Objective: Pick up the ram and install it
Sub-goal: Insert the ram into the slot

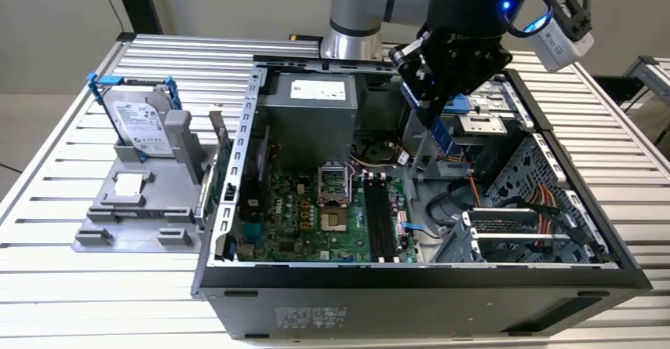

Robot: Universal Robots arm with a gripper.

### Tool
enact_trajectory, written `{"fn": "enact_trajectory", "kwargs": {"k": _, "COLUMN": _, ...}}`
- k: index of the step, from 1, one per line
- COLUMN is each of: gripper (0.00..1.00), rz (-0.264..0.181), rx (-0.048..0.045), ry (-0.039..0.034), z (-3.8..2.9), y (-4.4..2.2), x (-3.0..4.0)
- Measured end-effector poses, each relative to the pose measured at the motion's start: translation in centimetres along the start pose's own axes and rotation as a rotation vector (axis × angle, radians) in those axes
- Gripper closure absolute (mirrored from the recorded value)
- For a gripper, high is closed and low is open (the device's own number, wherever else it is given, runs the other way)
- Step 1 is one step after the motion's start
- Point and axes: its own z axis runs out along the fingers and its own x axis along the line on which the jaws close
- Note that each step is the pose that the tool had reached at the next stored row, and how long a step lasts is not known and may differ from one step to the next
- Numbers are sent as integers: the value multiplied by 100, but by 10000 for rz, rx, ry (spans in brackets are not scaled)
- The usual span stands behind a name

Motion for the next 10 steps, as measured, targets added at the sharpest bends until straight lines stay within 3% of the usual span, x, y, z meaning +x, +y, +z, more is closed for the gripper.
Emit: {"fn": "enact_trajectory", "kwargs": {"k": 10, "gripper": 100, "rz": 1189, "rx": 11, "ry": -17, "z": 11, "y": 0, "x": 0}}
